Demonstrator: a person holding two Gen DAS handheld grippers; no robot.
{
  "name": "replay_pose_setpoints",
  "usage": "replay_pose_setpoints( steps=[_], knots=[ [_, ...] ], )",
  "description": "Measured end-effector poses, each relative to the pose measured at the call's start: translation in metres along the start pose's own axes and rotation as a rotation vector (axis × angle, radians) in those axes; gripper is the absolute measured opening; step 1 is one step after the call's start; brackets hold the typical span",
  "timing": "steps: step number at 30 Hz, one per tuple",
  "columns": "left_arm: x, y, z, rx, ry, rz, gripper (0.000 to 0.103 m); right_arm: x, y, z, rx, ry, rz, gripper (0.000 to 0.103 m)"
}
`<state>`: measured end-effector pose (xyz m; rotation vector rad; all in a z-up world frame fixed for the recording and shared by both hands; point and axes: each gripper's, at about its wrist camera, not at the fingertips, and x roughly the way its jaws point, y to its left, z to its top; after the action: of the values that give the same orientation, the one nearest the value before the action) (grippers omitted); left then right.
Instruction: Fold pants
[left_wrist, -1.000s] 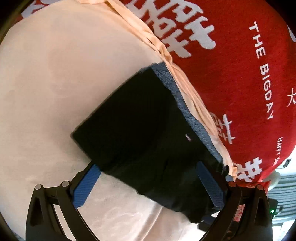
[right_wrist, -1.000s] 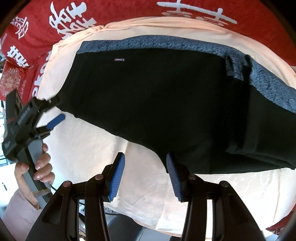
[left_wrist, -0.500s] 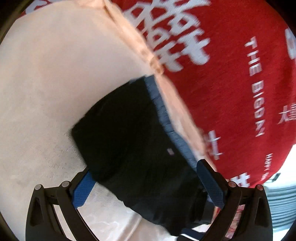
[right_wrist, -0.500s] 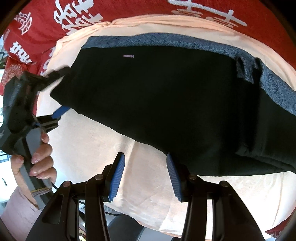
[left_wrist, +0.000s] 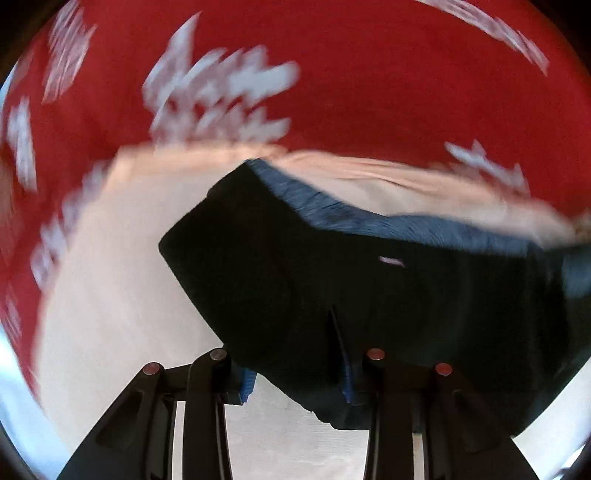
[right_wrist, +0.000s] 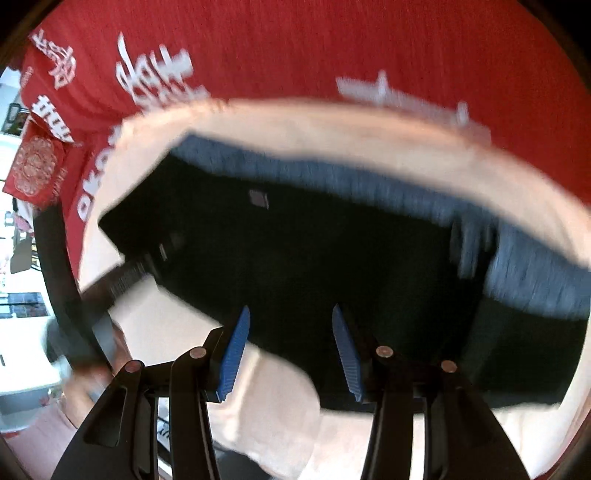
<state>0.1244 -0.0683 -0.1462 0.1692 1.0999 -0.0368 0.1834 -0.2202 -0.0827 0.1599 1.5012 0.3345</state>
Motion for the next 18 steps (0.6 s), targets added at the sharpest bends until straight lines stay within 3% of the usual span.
replay_pose_setpoints(
  steps=[1,3,8,13,17,18],
  knots=[
    [-0.003,-0.013,-0.004,0.083,-0.024,0.035,0.036,-0.002,0.003,0.013,-0.017,0.007,0.018,0.053],
    [-0.006,-0.025,-0.01,0.172,-0.046,0.065,0.036,0.0,0.015,0.041,-0.048,0.047,0.067,0.075],
    [-0.006,-0.032,-0.013,0.218,-0.051,0.082,0.036,0.025,0.073,0.093,-0.158,0.153,0.192,0.076],
    [-0.01,-0.03,-0.015,0.211,-0.058,0.088,0.036,0.079,0.12,0.109,-0.256,0.287,0.124,0.076],
    [-0.006,-0.029,-0.018,0.205,-0.04,0.095,0.036,0.122,0.136,0.11,-0.293,0.387,0.072,0.076],
    [-0.01,-0.032,-0.019,0.205,-0.04,0.088,0.036,0.126,0.135,0.109,-0.294,0.39,0.063,0.063]
  ],
)
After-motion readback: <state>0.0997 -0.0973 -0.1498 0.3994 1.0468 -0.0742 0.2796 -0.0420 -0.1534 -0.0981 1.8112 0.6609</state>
